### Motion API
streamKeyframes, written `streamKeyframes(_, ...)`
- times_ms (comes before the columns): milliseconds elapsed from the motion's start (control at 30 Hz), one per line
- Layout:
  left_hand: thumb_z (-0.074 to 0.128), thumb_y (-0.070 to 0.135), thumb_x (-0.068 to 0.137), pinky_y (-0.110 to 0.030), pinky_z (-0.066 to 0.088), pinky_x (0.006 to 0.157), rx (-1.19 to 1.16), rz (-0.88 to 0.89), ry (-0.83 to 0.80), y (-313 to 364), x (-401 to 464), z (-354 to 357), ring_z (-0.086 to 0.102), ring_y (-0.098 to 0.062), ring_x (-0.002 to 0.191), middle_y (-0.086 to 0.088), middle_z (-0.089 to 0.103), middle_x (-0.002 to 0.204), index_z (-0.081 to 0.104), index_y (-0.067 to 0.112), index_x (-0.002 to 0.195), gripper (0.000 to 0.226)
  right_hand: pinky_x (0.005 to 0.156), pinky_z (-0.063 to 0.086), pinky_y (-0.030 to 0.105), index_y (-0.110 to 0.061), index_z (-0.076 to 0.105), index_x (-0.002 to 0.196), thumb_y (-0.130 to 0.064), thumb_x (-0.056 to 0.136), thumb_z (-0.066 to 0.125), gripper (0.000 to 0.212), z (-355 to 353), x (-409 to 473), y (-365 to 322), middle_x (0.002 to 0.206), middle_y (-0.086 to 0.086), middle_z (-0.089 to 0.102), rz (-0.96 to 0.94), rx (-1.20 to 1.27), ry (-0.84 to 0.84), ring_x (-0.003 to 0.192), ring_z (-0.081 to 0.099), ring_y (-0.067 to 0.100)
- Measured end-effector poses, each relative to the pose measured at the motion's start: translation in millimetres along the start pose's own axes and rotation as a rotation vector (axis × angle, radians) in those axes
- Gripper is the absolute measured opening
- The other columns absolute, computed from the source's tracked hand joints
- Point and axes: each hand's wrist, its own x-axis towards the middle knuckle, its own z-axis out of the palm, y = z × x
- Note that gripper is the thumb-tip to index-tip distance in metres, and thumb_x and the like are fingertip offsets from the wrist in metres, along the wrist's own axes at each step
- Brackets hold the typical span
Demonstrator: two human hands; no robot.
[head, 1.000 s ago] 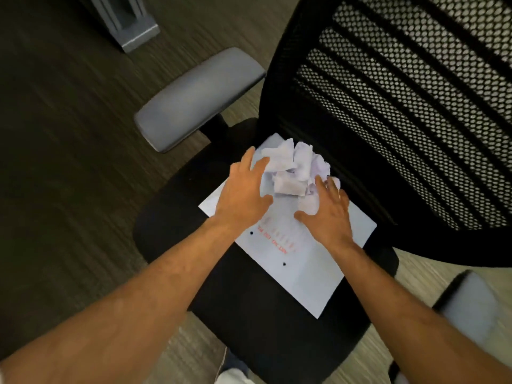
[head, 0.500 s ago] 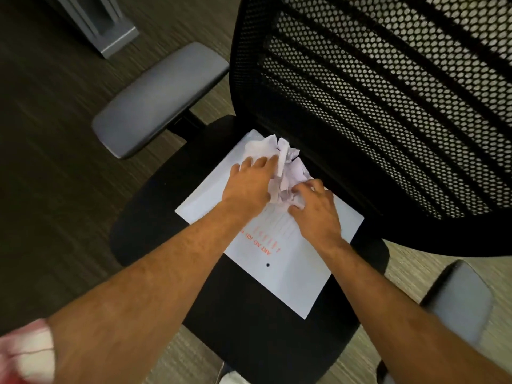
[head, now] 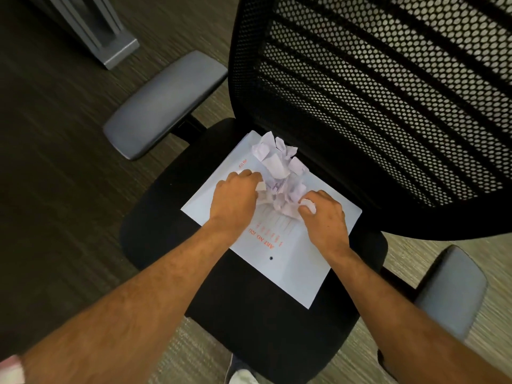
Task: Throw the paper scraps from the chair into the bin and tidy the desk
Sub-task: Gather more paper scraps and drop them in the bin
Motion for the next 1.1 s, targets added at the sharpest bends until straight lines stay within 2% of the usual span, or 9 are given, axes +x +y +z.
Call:
streamKeyframes(100, 0.065, 0.010, 0.093, -0.044, 0.055, 0.071, -0.061, -0.008, 0.043, -4.4, -10.1, -12.2, 0.062, -0.028, 0.084, -0.007, 0.068, 0.100, 0.067, 0.015, 0.111, 0.019, 0.061, 0.044, 0.026, -0.012, 0.063, 0.085, -0.010, 0.093, 0.060, 0.009, -5.6, -4.8, -7.3, 0.082, 0.003, 0.062, 0.061, 0.129, 0.042, 0.069, 0.058, 0.015)
streamKeyframes(200, 0.063, 0.010, 0.094, -0.046, 0.056, 0.077, -0.142, -0.043, 0.069, -9.6, -21.1, -24.6, 0.064, -0.027, 0.090, -0.007, 0.068, 0.105, 0.066, 0.015, 0.113, 0.019, 0.063, 0.057, 0.033, -0.010, 0.065, 0.086, -0.009, 0.093, 0.064, 0.006, -12.8, -12.4, -20.4, 0.081, 0.002, 0.065, 0.120, 0.264, 0.102, 0.074, 0.065, 0.015)
streamKeyframes(367, 0.066, 0.011, 0.093, -0.040, 0.058, 0.077, -0.264, -0.065, 0.134, -23.6, -45.6, -47.5, 0.068, -0.025, 0.092, -0.006, 0.070, 0.103, 0.067, 0.014, 0.109, 0.017, 0.058, 0.057, 0.021, -0.019, 0.065, 0.087, -0.007, 0.090, 0.066, 0.012, -21.2, -30.6, -47.0, 0.080, -0.015, 0.062, 0.175, 0.393, 0.253, 0.073, 0.061, -0.013)
streamKeyframes(500, 0.067, 0.015, 0.093, -0.039, 0.058, 0.076, -0.313, -0.092, 0.129, -37.5, -65.0, -60.2, 0.065, -0.021, 0.093, -0.002, 0.069, 0.103, 0.066, 0.020, 0.111, 0.019, 0.051, 0.043, 0.004, -0.021, 0.064, 0.081, -0.005, 0.087, 0.067, 0.017, -28.6, -39.4, -60.5, 0.073, -0.012, 0.061, 0.168, 0.456, 0.359, 0.064, 0.058, -0.011)
streamKeyframes(667, 0.067, 0.017, 0.094, -0.029, 0.055, 0.076, -0.343, -0.120, 0.155, -64.1, -96.4, -75.7, 0.063, -0.014, 0.092, 0.002, 0.068, 0.102, 0.065, 0.023, 0.112, 0.018, 0.061, 0.051, 0.017, -0.030, 0.067, 0.085, -0.018, 0.088, 0.068, 0.012, -25.9, -57.6, -88.6, 0.076, -0.014, 0.066, 0.149, 0.433, 0.395, 0.073, 0.065, 0.005)
streamKeyframes(733, 0.067, 0.017, 0.094, -0.025, 0.049, 0.074, -0.338, -0.131, 0.174, -76.3, -109.6, -83.4, 0.063, -0.014, 0.091, 0.002, 0.068, 0.101, 0.066, 0.022, 0.110, 0.017, 0.057, 0.050, 0.013, -0.032, 0.067, 0.082, -0.019, 0.088, 0.067, 0.014, -22.6, -66.3, -103.4, 0.074, -0.019, 0.066, 0.144, 0.459, 0.422, 0.072, 0.065, 0.006)
streamKeyframes(867, 0.066, 0.017, 0.094, -0.030, 0.052, 0.073, -0.338, -0.185, 0.191, -105.4, -137.6, -100.7, 0.063, -0.014, 0.086, 0.003, 0.066, 0.094, 0.067, 0.021, 0.104, 0.011, 0.054, 0.050, 0.015, -0.036, 0.067, 0.077, -0.020, 0.086, 0.070, 0.019, 0.3, -87.0, -138.5, 0.075, -0.016, 0.069, 0.150, 0.562, 0.328, 0.068, 0.065, 0.001)
streamKeyframes(1000, 0.063, 0.019, 0.094, -0.040, 0.054, 0.077, -0.322, -0.231, 0.167, -145.5, -165.9, -116.9, 0.064, -0.018, 0.089, 0.003, 0.067, 0.098, 0.066, 0.022, 0.106, 0.012, 0.079, 0.054, 0.031, -0.028, 0.071, 0.090, -0.024, 0.085, 0.073, 0.006, 43.0, -105.5, -173.1, 0.091, -0.005, 0.071, 0.163, 0.568, 0.191, 0.089, 0.067, 0.016)
streamKeyframes(1100, 0.062, 0.018, 0.094, -0.041, 0.052, 0.076, -0.319, -0.271, 0.170, -181.5, -191.7, -126.8, 0.064, -0.019, 0.089, 0.003, 0.067, 0.099, 0.067, 0.022, 0.106, 0.014, 0.072, 0.049, 0.022, -0.032, 0.068, 0.085, -0.027, 0.085, 0.073, 0.007, 75.4, -120.7, -206.2, 0.087, -0.016, 0.067, 0.121, 0.528, 0.111, 0.086, 0.064, 0.004)
